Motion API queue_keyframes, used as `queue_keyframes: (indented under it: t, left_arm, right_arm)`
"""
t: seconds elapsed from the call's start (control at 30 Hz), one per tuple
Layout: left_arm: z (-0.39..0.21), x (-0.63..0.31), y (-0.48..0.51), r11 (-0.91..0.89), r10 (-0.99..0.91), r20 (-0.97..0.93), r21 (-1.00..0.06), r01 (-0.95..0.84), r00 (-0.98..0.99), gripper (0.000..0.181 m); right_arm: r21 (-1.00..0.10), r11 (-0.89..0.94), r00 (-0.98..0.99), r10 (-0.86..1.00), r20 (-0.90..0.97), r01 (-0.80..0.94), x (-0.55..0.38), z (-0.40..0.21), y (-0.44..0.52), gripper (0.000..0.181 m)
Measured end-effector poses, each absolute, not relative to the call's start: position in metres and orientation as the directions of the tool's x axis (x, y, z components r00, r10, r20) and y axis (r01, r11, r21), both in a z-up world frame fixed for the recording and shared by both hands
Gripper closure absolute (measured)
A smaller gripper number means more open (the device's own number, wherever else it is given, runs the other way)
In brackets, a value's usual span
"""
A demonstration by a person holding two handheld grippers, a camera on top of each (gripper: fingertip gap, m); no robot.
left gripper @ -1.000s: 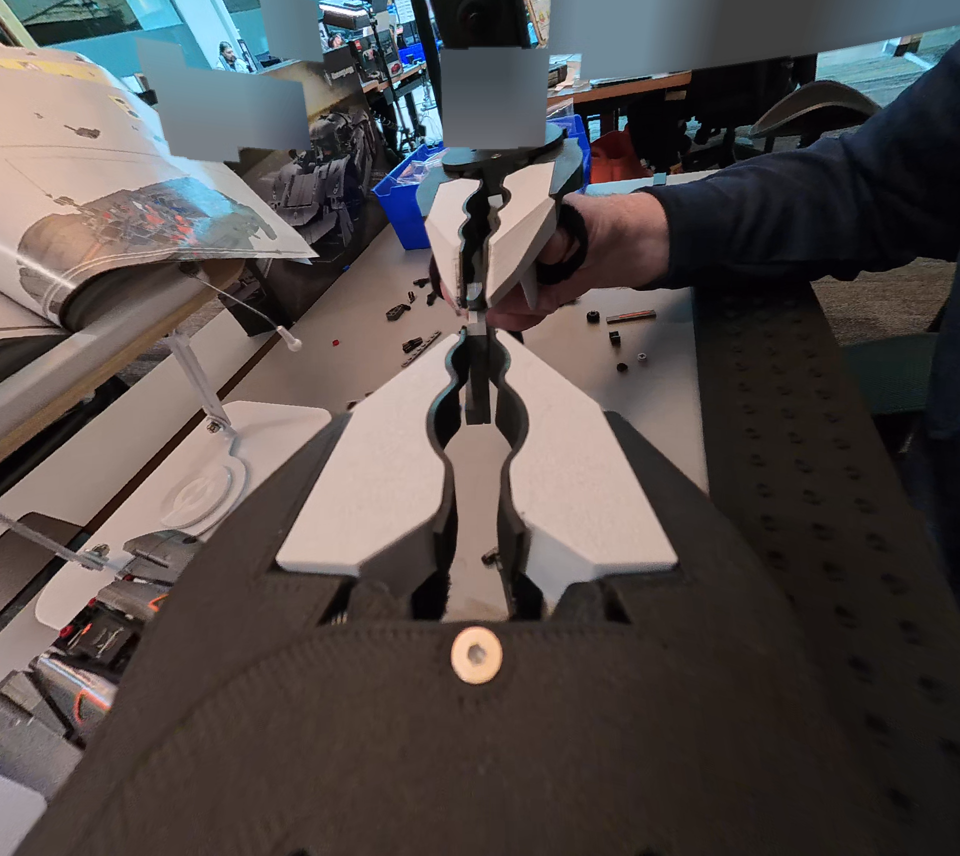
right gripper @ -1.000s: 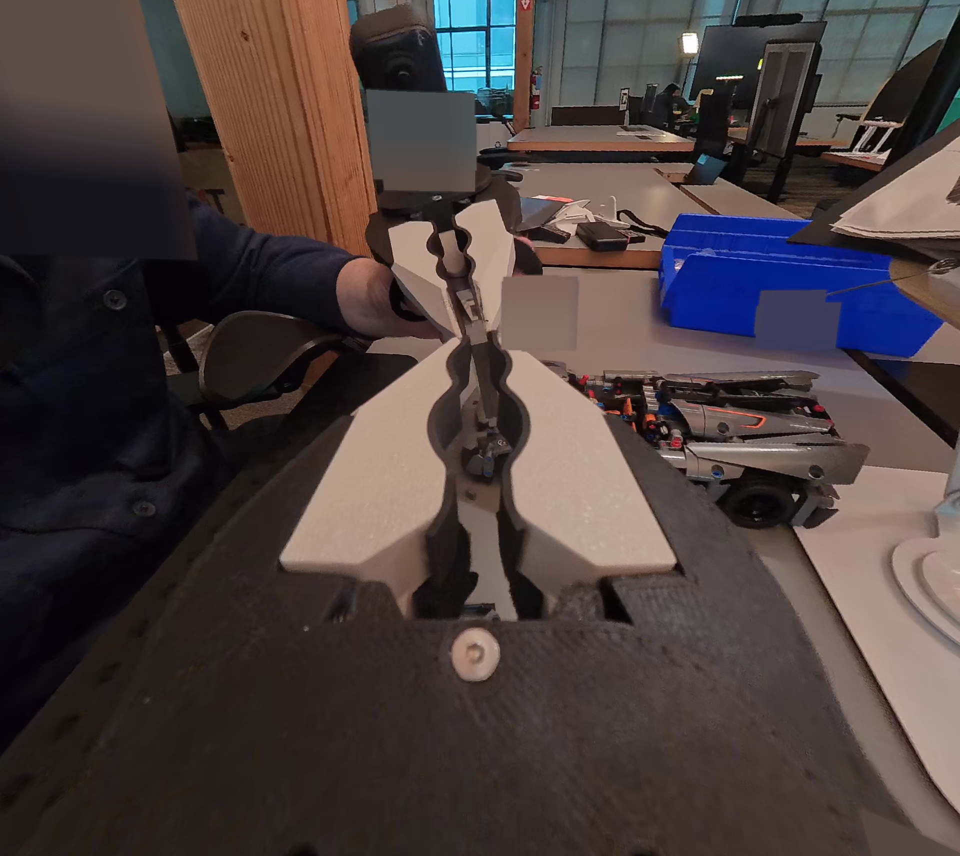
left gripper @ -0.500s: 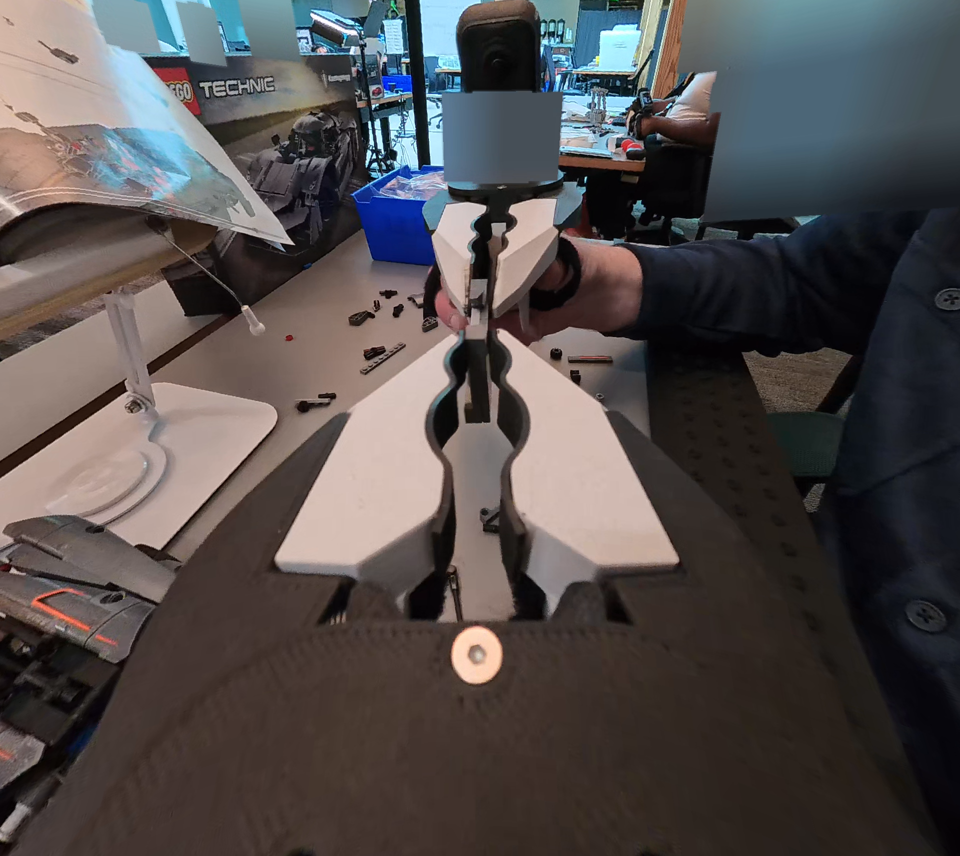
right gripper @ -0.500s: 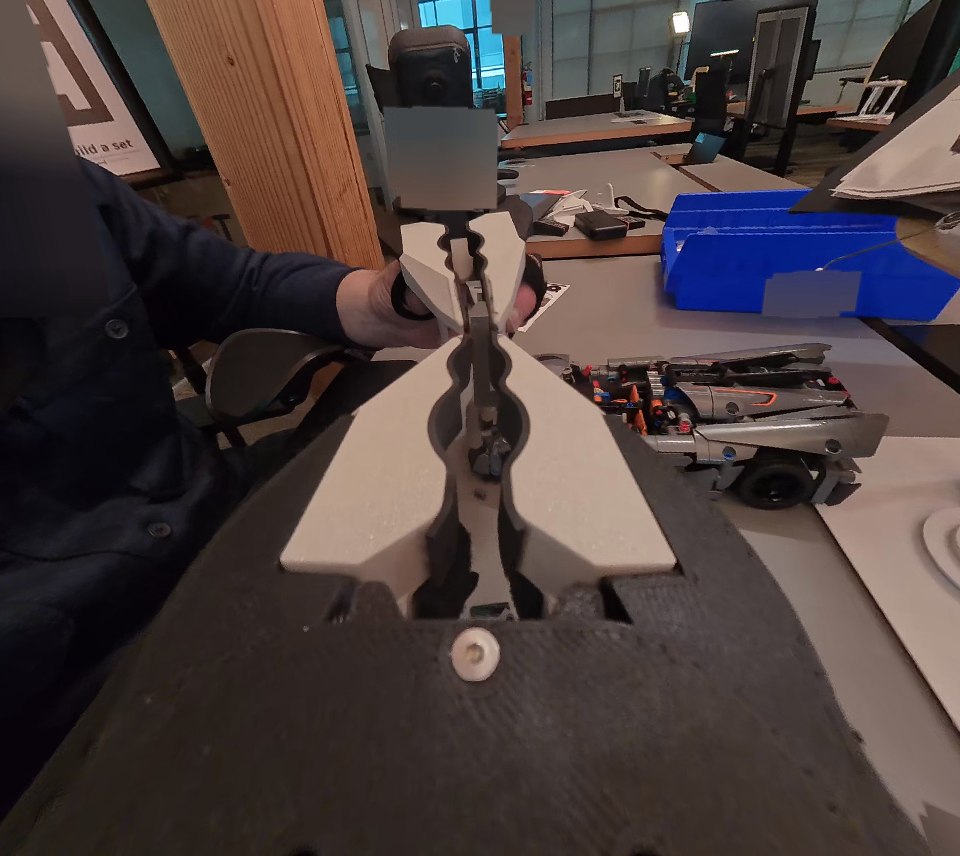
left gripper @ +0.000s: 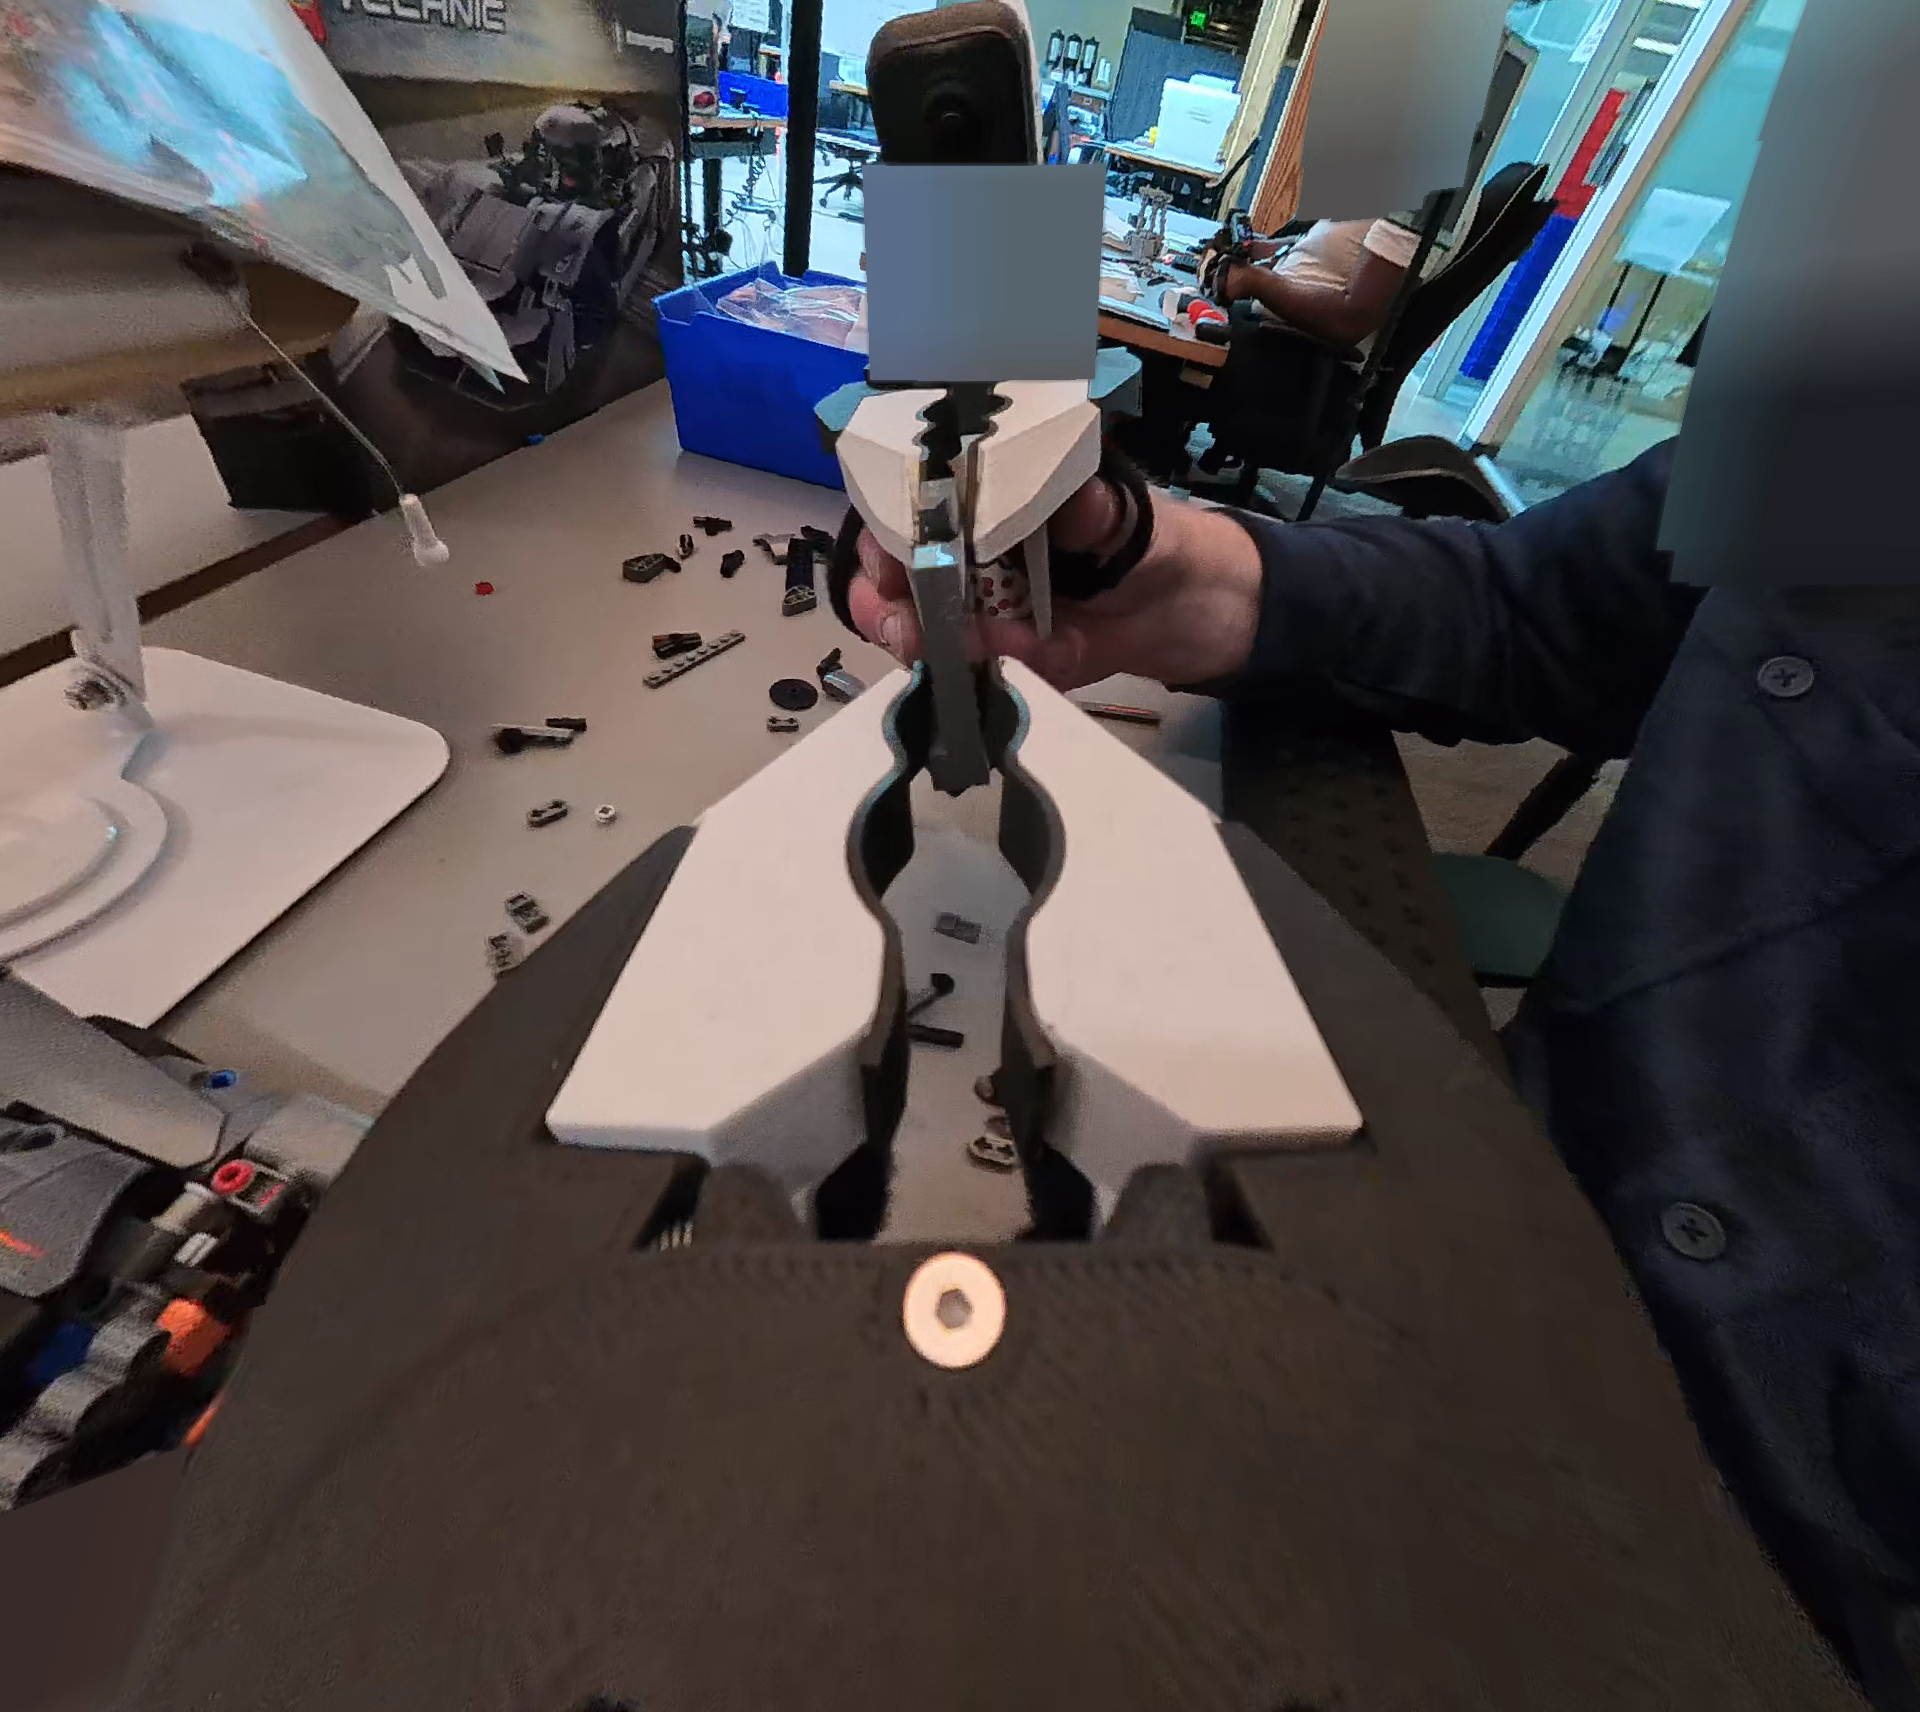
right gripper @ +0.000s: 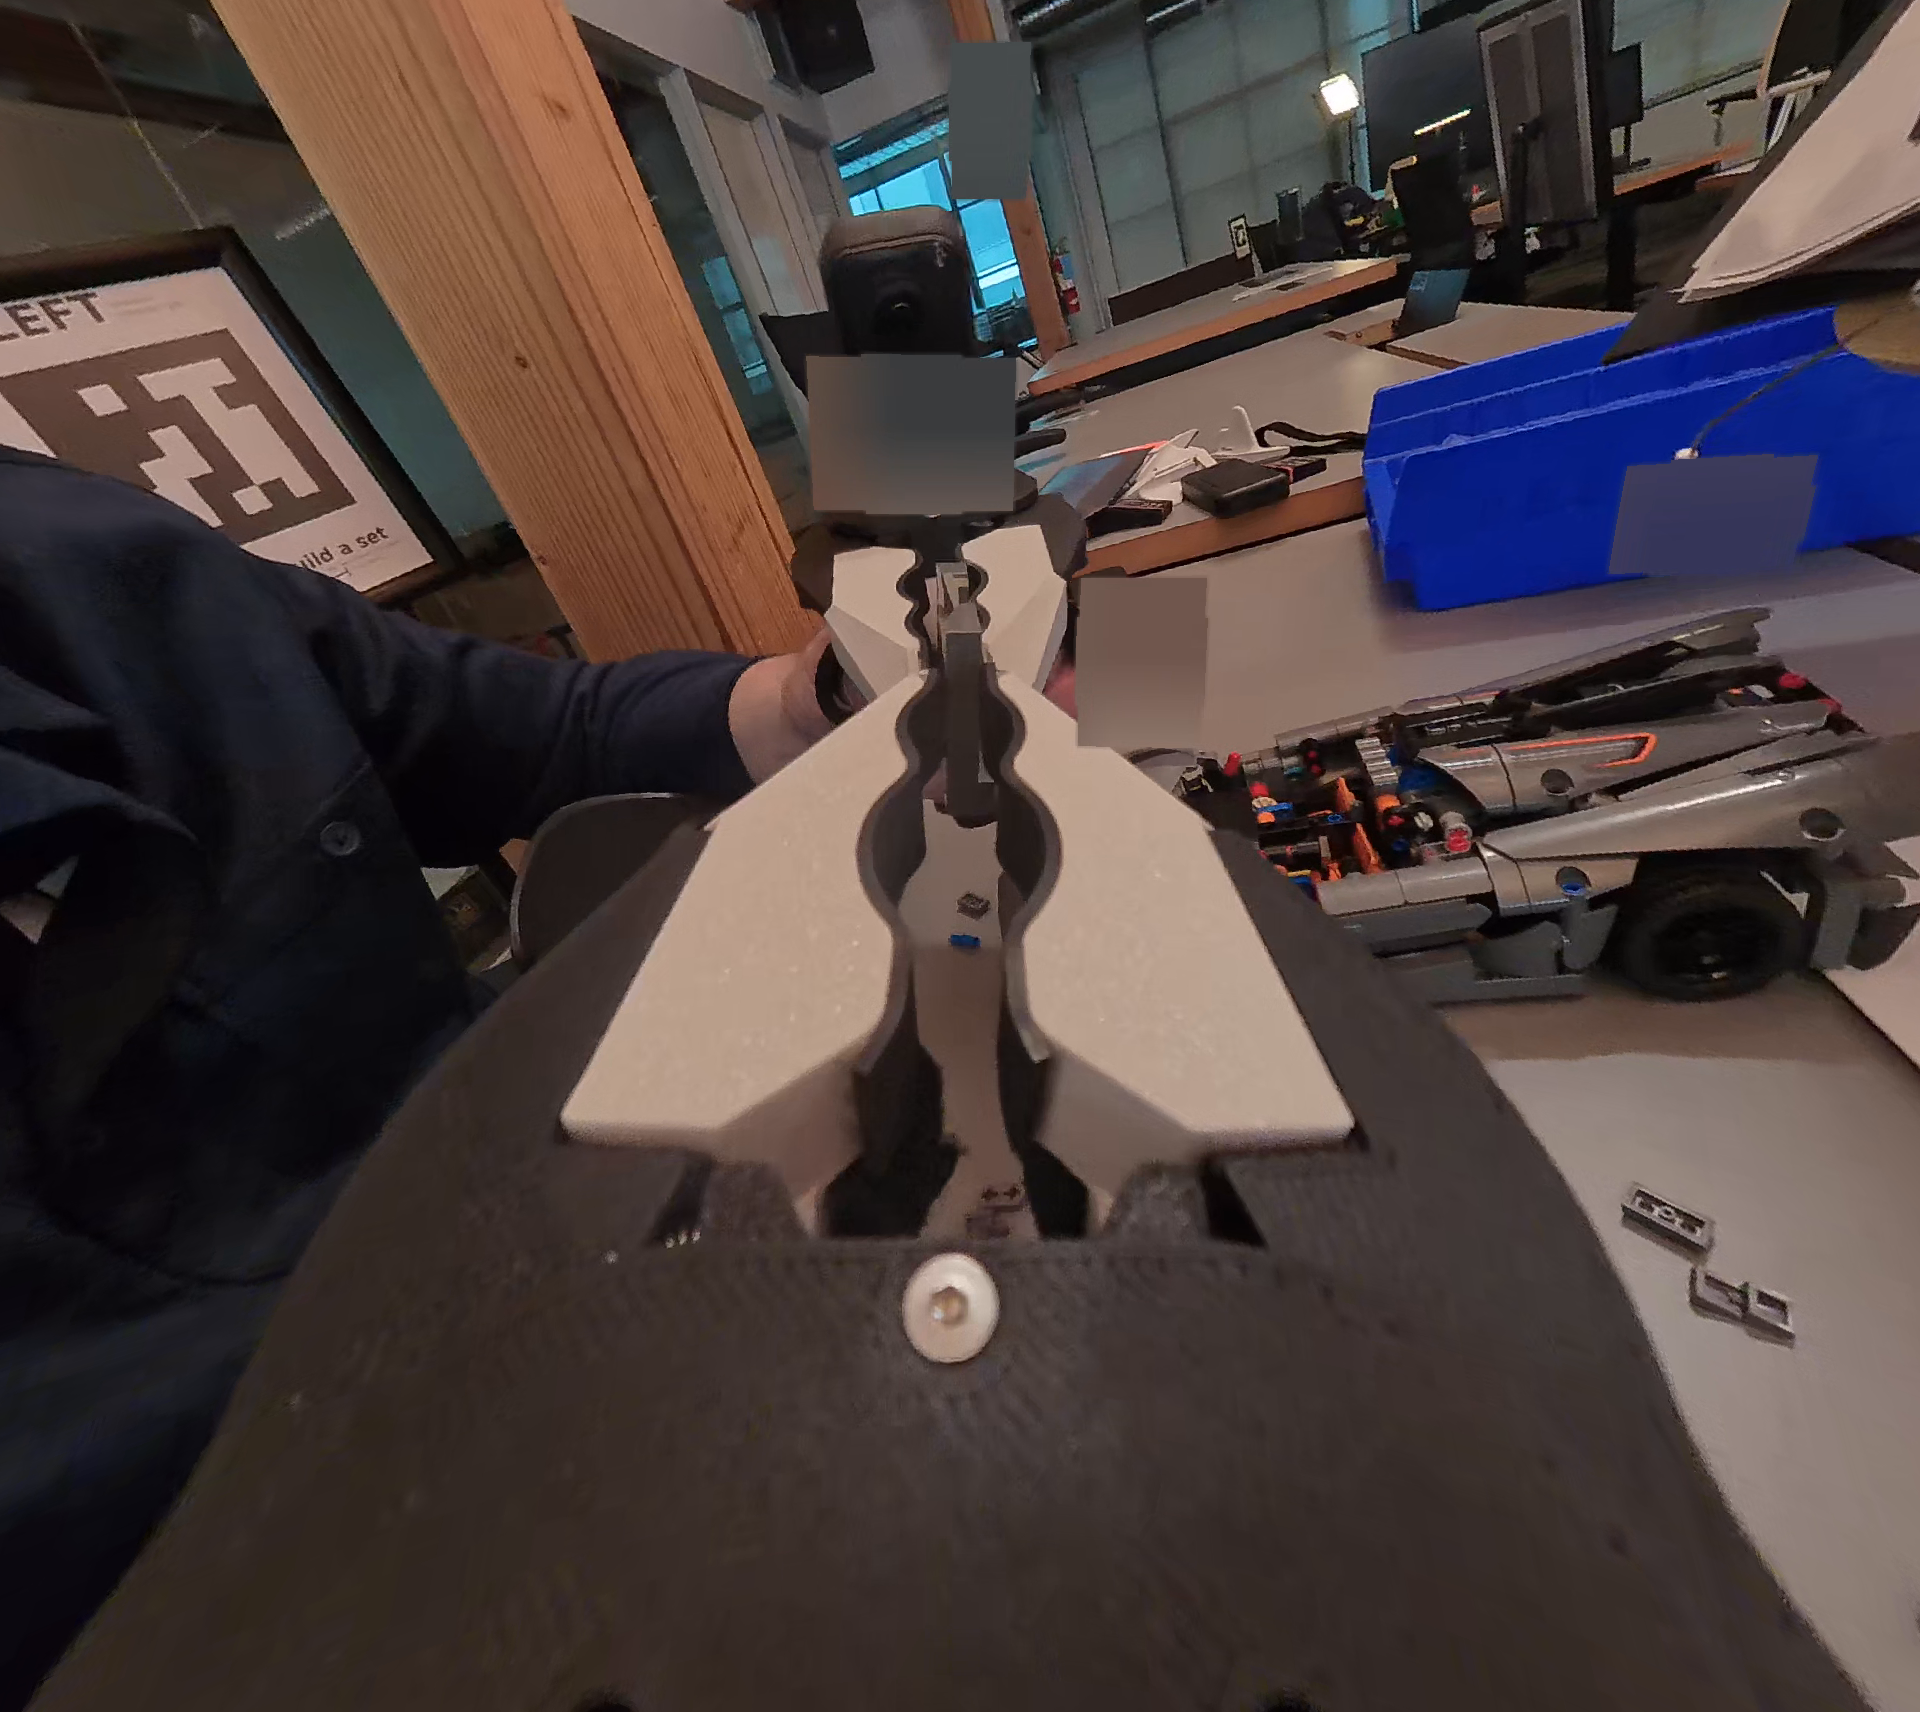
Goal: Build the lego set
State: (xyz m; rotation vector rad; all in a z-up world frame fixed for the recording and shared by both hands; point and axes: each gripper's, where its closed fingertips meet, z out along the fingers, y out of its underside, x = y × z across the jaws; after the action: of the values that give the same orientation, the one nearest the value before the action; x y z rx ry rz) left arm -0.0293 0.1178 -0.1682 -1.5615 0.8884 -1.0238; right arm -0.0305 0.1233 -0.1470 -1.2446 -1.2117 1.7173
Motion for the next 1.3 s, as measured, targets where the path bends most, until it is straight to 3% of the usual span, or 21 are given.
queue_keyframes:
  t: [0.17, 0.6, 0.9, 1.3]
  left_arm:
    - [-0.171, -0.03, 0.119, -0.251, -0.911, 0.223, -0.967, -0.039, 0.347, 0.174]
    - [-0.19, -0.104, 0.117, -0.402, -0.844, 0.241, -0.876, -0.267, 0.48, 0.174]
    - [-0.217, -0.121, 0.125, -0.628, -0.711, 0.514, -0.771, -0.105, 0.48, 0.174]
    - [-0.208, -0.113, 0.125, -0.642, -0.716, 0.587, -0.767, -0.026, 0.378, 0.174]
  right_arm:
    - [-0.949, -0.314, -0.296, 0.904, -0.308, 0.028, -0.034, -0.154, 0.122, 0.177]
    - [-0.965, -0.251, -0.23, 0.937, -0.263, 0.08, -0.038, -0.172, 0.13, 0.178]
    - [-0.963, -0.25, -0.232, 0.936, -0.266, 0.097, -0.04, -0.178, 0.129, 0.178]
    - [-0.963, -0.251, -0.215, 0.939, -0.267, 0.101, -0.042, -0.18, 0.132, 0.174]
